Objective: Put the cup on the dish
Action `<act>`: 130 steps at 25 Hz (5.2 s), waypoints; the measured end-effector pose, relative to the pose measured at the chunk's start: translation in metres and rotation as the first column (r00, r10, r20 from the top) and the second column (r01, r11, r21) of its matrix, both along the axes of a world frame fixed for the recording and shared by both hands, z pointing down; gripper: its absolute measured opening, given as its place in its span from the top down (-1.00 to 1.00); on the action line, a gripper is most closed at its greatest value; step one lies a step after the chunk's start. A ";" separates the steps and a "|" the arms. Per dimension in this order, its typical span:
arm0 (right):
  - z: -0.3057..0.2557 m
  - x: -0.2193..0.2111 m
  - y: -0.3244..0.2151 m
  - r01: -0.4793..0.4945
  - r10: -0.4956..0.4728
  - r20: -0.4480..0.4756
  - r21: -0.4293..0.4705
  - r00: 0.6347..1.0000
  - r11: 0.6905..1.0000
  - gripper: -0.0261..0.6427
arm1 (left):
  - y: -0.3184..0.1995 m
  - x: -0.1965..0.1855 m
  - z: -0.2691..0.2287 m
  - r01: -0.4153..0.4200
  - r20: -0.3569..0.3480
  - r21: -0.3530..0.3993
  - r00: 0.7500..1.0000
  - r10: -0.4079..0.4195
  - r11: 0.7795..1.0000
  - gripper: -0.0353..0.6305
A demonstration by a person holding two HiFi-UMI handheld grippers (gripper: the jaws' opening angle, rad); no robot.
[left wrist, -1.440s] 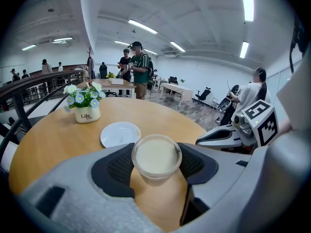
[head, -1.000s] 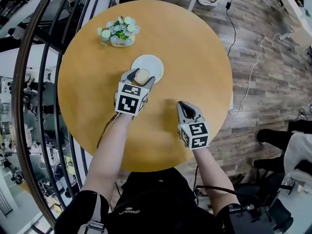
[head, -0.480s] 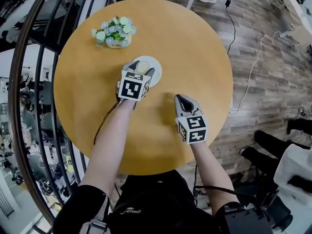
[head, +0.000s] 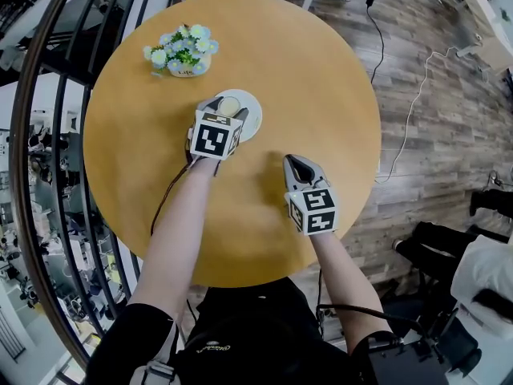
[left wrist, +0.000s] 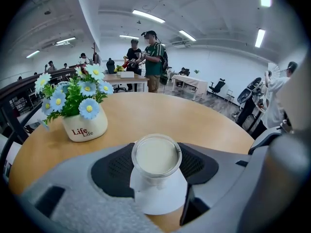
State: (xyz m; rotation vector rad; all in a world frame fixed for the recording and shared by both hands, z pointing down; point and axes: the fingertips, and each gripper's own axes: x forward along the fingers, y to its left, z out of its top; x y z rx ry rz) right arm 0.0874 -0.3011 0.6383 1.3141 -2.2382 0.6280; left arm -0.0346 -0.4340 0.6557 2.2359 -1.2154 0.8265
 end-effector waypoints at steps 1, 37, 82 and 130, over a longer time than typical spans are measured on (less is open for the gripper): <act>0.000 0.000 0.000 -0.001 0.001 0.000 0.000 1.000 1.000 0.91 | 0.000 -0.001 0.000 -0.001 0.005 0.001 1.000 0.001 1.000 0.07; 0.014 0.006 0.012 -0.016 0.016 0.008 -0.027 1.000 1.000 0.91 | -0.002 -0.002 0.003 0.011 0.044 0.096 0.999 -0.015 0.995 0.07; 0.002 0.014 0.036 -0.028 0.028 -0.004 -0.019 1.000 0.999 0.91 | 0.026 -0.005 -0.006 0.023 0.018 0.064 1.000 -0.024 0.998 -0.06; -0.252 -0.040 0.059 -0.006 -0.038 0.112 0.370 0.993 0.929 0.91 | 0.173 0.017 -0.269 0.003 -0.164 0.441 0.983 0.077 0.897 0.88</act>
